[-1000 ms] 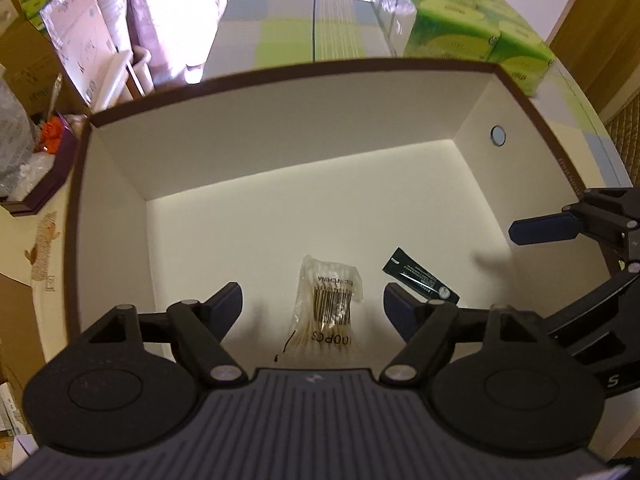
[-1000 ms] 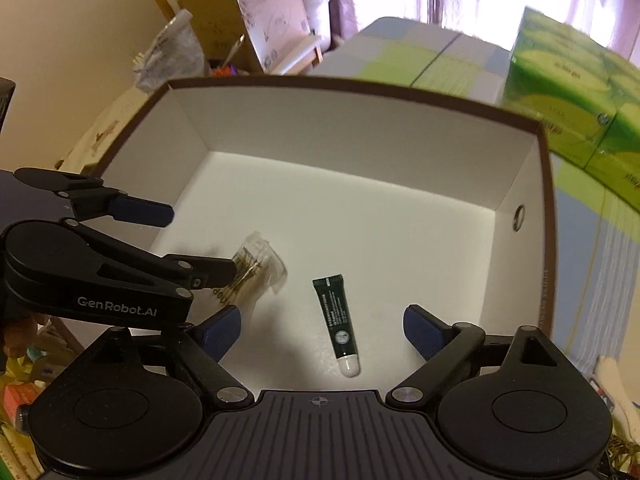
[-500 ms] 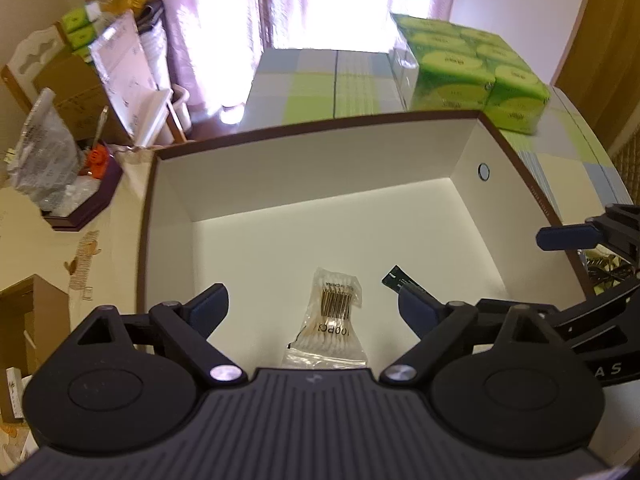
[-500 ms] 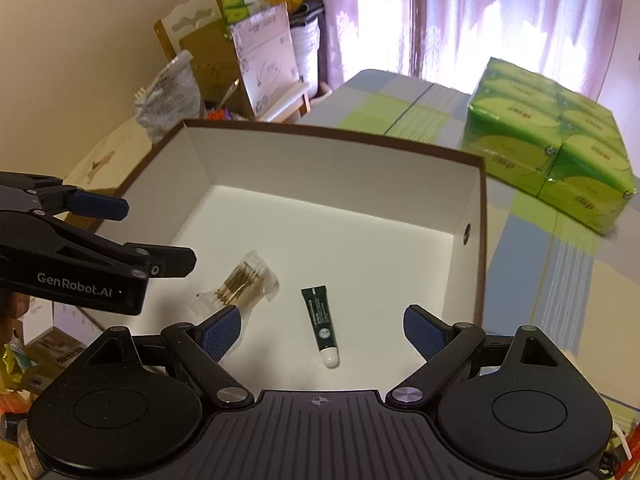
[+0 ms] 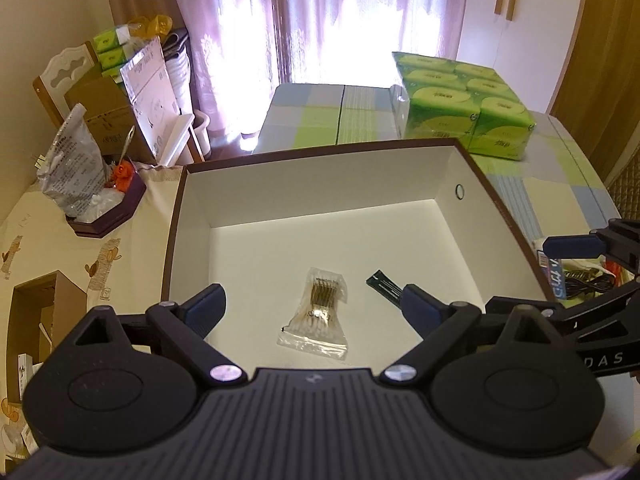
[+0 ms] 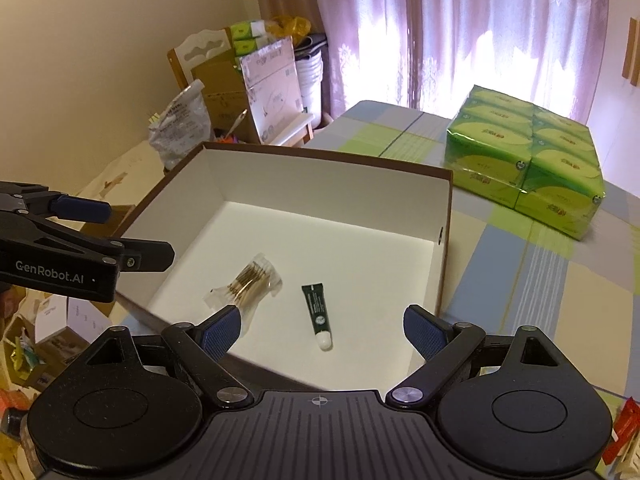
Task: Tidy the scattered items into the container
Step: 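Lift both tools out of the box and return to the items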
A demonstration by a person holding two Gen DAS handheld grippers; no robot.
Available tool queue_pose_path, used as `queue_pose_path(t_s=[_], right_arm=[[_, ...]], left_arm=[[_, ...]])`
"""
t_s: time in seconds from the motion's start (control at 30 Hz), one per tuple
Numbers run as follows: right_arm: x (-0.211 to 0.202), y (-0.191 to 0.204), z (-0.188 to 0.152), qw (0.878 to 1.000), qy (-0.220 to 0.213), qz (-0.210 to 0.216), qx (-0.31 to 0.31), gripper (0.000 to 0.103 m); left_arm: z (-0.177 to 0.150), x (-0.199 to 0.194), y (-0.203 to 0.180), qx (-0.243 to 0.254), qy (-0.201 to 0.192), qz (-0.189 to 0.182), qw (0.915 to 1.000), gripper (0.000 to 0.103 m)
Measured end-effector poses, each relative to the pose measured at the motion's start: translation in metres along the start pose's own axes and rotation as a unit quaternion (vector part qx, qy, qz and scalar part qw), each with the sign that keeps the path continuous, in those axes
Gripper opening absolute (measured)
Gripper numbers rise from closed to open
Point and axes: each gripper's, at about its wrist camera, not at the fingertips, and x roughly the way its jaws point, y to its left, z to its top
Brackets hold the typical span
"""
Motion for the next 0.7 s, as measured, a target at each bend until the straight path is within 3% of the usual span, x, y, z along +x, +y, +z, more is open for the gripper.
queue_pose_path(t_s=[0.7], right_arm=[[-0.035, -0.015, -0.052, 1.0, 0.013, 0.017, -0.005, 0.094]], left_arm=[[-0.049, -0.027, -0.039, -0.013, 0.024, 0.017, 0.9995, 0.093]])
